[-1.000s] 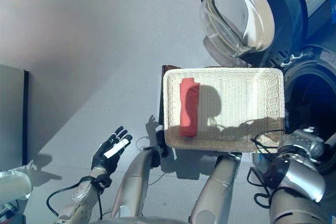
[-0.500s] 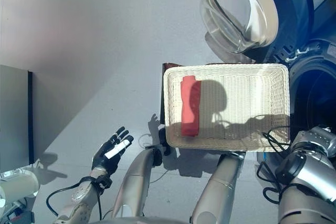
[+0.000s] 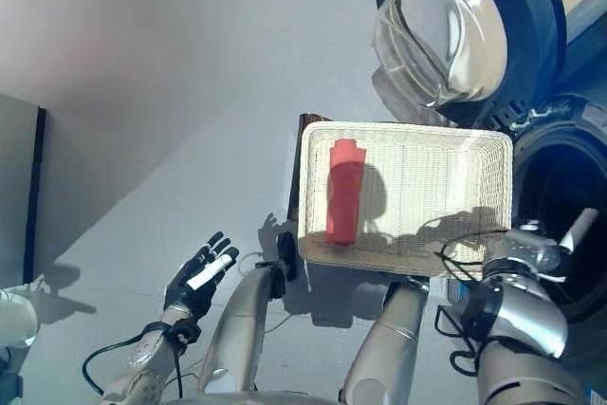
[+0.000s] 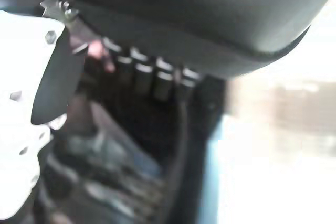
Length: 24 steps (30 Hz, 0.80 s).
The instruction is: Pick up the clothes and place them into the washing machine
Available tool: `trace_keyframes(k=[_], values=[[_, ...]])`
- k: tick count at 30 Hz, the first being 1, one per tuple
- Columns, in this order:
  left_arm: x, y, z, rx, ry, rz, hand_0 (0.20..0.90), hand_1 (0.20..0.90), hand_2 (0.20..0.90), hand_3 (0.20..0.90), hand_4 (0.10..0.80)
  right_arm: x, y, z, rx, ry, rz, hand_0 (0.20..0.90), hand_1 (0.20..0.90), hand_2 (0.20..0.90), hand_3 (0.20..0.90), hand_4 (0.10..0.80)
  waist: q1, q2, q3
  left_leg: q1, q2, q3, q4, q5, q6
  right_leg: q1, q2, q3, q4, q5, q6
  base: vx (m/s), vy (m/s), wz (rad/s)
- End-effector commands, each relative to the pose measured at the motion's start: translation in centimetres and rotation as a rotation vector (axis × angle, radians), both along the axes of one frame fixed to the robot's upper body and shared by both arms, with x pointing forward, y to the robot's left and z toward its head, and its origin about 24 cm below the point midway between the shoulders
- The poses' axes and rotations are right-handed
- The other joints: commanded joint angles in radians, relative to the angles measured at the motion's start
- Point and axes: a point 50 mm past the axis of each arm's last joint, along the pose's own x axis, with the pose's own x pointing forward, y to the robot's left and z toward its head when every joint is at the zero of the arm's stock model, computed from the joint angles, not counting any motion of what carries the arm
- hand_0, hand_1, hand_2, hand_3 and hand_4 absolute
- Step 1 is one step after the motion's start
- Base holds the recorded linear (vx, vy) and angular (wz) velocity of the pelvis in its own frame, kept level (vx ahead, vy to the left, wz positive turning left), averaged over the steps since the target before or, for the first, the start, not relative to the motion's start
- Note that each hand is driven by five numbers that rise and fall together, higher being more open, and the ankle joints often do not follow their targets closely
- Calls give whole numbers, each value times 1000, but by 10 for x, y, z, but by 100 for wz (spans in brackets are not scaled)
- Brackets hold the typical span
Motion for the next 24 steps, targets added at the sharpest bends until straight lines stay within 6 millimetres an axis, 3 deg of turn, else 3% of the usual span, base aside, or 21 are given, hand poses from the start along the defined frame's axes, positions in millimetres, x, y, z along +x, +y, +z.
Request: trace_keyframes(k=[1, 5, 7, 9, 13, 20, 24], values=[[-7, 30, 15, 58, -87, 53, 900, 900, 900, 900, 800, -2, -3, 5, -258, 109, 163, 900, 900, 900, 900, 800, 6, -29, -29, 52, 85, -63, -60, 23, -143, 59, -35, 10, -113, 96, -5, 1, -27, 20], [-9, 36, 17, 84, -98, 60, 900, 900, 900, 900, 800, 7, 28, -15, -403, 295, 420, 900, 900, 900, 900, 800, 17, -52, -24, 50, 81, -72, -60, 30, -143, 87, -37, -9, -138, 111, -6, -1, -15, 17], [-10, 39, 18, 99, -105, 62, 900, 900, 900, 900, 800, 16, 53, -27, -531, 431, 627, 900, 900, 900, 900, 800, 20, -61, -22, 49, 79, -77, -60, 37, -143, 98, -39, -17, -153, 122, -6, -11, -4, 8], [-9, 42, 20, 120, -117, 61, 900, 900, 900, 900, 800, 26, 79, -31, -710, 554, 824, 900, 900, 900, 900, 800, 28, -69, -20, 45, 76, -81, -61, 42, -142, 100, -40, -22, -162, 131, -6, -16, -8, 6], [-9, 48, 23, 145, -137, 74, 900, 900, 900, 900, 800, 39, 116, -36, -895, 659, 1024, 900, 900, 900, 900, 800, 44, -76, -18, 34, 68, -91, -59, 47, -141, 109, -46, -34, -169, 138, -6, -14, -8, 7], [-1, 46, 30, 171, -167, 49, 900, 900, 900, 900, 800, 44, 148, -53, -920, 830, 1207, 900, 900, 900, 900, 800, 92, -62, -19, 22, 48, -105, -63, 56, -138, 134, -59, -64, -174, 137, -4, -1, -11, 10], [5, 43, 34, 182, -185, 26, 900, 900, 900, 900, 800, 40, 150, -61, -877, 920, 1214, 900, 900, 900, 900, 800, 118, -55, -20, 13, 39, -115, -62, 57, -136, 148, -66, -83, -171, 132, -2, 6, -32, 18]])
